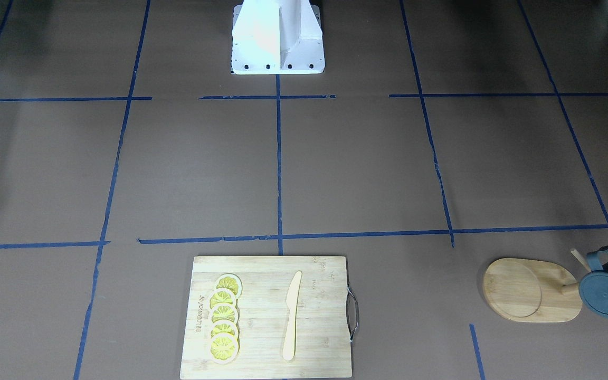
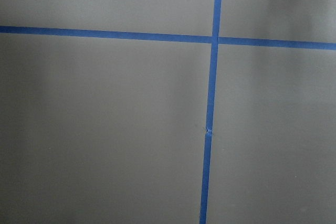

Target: Hang cup on storage rack

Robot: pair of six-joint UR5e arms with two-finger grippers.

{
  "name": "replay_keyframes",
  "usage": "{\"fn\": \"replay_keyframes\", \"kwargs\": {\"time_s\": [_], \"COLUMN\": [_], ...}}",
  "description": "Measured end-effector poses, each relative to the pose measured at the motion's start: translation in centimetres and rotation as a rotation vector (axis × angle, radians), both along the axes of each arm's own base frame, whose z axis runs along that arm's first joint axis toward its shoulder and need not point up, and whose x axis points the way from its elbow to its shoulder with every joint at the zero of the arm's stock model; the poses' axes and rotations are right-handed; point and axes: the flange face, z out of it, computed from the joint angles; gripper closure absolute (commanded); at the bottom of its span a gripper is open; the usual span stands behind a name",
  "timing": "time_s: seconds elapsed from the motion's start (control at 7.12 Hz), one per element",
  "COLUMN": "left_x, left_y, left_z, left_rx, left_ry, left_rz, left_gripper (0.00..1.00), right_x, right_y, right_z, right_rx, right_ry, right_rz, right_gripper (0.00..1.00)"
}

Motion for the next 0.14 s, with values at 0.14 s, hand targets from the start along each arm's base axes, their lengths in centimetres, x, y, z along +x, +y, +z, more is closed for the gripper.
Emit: {"fn": "replay_keyframes", "kwargs": {"time_s": [0.14], "left_x": [0.09], "left_y": [-0.02], "left_z": [-0.07], "left_rx": [0.001], "left_ry": [0.000], "left_rz": [0.002], "left_gripper": [0.00], "right_x": [-0.02], "right_y": [-0.02], "right_z": [0.00], "right_rx": [0.000], "right_ry": [0.000], "right_rz": [-0.001], "right_gripper": [0.00]}}
